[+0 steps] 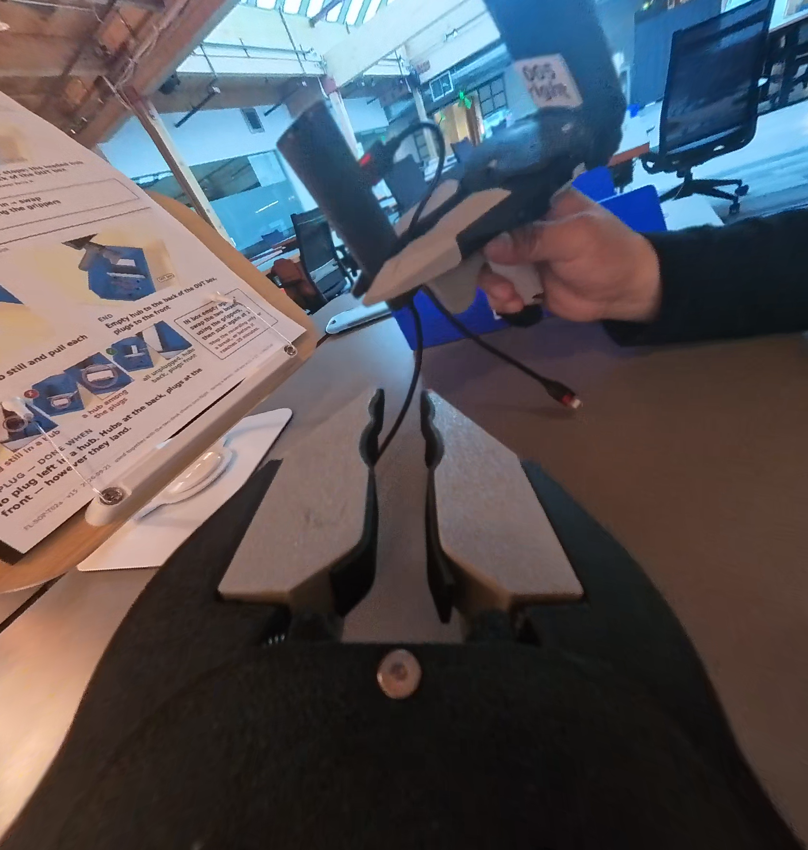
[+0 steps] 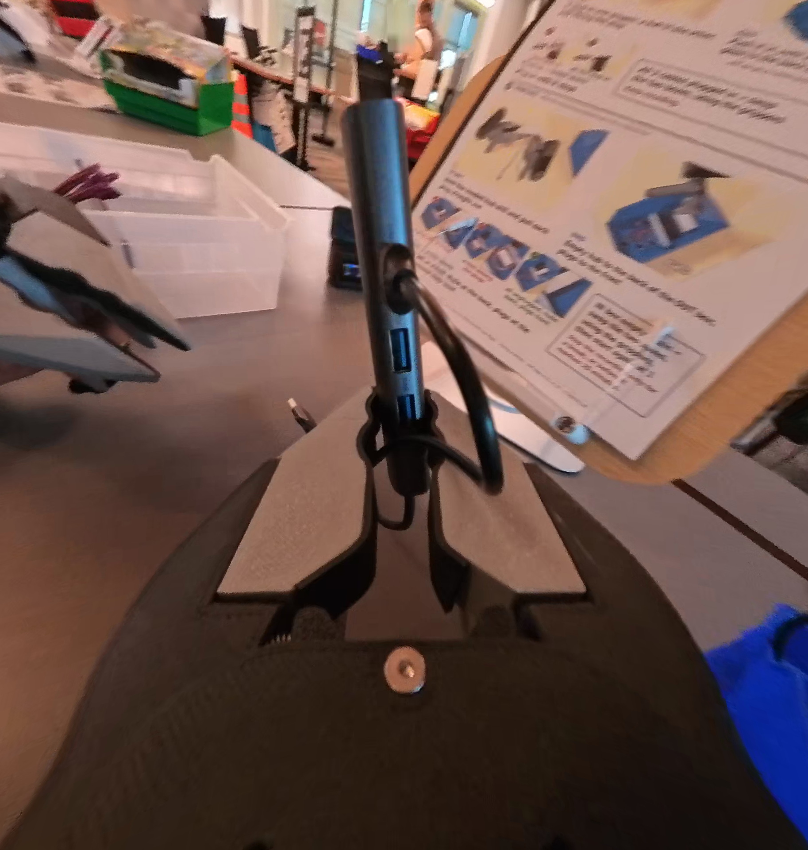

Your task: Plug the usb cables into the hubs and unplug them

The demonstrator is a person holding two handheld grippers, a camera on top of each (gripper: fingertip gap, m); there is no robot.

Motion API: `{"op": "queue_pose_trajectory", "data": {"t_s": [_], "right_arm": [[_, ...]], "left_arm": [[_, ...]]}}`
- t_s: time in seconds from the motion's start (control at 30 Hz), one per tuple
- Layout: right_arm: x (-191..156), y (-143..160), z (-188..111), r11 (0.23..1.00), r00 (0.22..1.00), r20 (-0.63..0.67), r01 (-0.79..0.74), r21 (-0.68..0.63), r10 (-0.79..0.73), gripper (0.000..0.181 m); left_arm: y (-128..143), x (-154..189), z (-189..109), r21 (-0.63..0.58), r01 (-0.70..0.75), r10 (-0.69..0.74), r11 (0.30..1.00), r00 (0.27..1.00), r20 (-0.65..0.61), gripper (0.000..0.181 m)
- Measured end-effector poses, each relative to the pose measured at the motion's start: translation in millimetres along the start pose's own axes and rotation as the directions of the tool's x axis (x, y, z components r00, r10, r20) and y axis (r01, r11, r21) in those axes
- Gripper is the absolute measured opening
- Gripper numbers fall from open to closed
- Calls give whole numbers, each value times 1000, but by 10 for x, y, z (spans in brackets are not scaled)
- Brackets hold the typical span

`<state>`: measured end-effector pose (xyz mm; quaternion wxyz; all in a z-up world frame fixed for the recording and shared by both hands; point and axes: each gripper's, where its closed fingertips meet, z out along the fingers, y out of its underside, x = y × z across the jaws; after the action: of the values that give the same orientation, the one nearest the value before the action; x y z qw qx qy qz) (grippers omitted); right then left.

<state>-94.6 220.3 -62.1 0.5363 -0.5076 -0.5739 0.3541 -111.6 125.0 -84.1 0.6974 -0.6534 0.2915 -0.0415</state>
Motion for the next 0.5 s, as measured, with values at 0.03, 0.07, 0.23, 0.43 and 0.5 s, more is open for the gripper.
{"op": "queue_pose_trajectory", "data": {"t_s": [0.03, 0.07, 0.23, 0.43, 0.5], "right_arm": [[75, -29, -42, 1000, 999, -40, -3, 15, 4, 14], [156, -67, -92, 999, 997, -80, -12, 37, 15, 14], [775, -486, -616, 984, 937, -343, 0, 178, 62, 14], [1666, -1226, -1538, 959, 871, -475, 16, 281, 125, 14], [1965, -1366, -1797, 955, 853, -498, -4, 297, 158, 14]], "left_arm": [[13, -15, -3, -6, -6, 6, 1000, 1000, 6, 12], [27, -32, -6, -11, -8, 8, 1000, 1000, 12, 12], [100, -88, -17, -33, 6, -6, 999, 1000, 22, 10], [117, -90, -18, -49, 7, -6, 999, 1000, 16, 9], [105, -89, -19, -47, 6, -5, 999, 1000, 10, 9]]}}
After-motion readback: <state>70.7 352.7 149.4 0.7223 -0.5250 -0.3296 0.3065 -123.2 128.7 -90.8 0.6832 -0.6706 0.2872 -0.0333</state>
